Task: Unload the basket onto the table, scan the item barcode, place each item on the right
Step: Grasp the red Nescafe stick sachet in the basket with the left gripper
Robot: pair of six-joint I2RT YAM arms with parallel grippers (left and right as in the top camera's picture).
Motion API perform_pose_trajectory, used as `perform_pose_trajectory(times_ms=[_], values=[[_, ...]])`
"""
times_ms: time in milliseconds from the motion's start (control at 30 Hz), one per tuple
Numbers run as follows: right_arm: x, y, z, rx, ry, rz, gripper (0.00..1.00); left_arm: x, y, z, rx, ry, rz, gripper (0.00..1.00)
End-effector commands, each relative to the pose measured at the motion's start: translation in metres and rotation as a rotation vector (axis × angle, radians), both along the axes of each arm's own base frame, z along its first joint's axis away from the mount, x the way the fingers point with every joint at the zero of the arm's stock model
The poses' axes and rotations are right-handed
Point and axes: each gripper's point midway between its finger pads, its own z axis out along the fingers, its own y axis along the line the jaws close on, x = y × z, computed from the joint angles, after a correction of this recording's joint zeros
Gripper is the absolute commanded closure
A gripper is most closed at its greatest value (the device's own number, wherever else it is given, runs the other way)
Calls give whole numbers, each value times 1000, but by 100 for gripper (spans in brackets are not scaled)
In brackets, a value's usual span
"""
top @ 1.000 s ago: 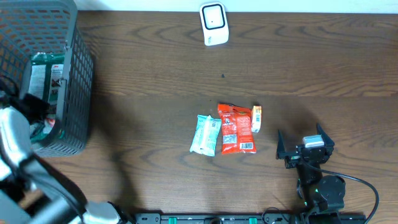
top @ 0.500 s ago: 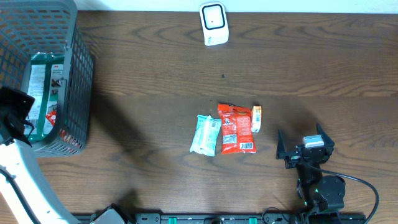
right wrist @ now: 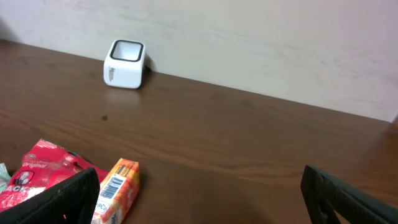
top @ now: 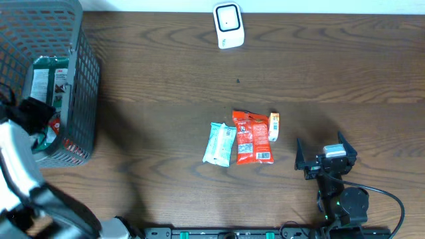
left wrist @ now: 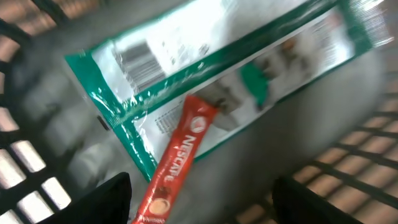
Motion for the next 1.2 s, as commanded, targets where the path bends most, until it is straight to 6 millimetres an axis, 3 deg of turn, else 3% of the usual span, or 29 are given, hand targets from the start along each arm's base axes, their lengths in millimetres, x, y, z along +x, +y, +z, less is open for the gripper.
perform_pose_trajectory(times_ms=[0,167,333,400,500,633,767,833,1000,1167], values=[[0,2,-1,-11,0,9,1,1,0,-36,-55,87,-31,27],[0,2,-1,-11,0,9,1,-2,-3,-84,-136,184,-40,27],[0,2,-1,-11,0,9,1,-4,-6,-104,-172,221,-53,33],[0,2,-1,-11,0,9,1,-4,-6,-104,-171,219,-53,43],[0,2,-1,-11,0,9,1,-3,-6,-103,-169,216,-52,73],[0,2,-1,-11,0,9,1,2,-6,-91,-166,178,-59,78],[0,2,-1,-11,0,9,1,14,-7,-54,-134,71,-77,81],[0,2,-1,-11,0,9,1,17,-5,-29,-88,20,-79,89],[0,2,-1,-11,0,9,1,16,-5,53,68,-151,-84,93],[0,2,-1,-11,0,9,1,1,-18,145,236,-365,-66,93]])
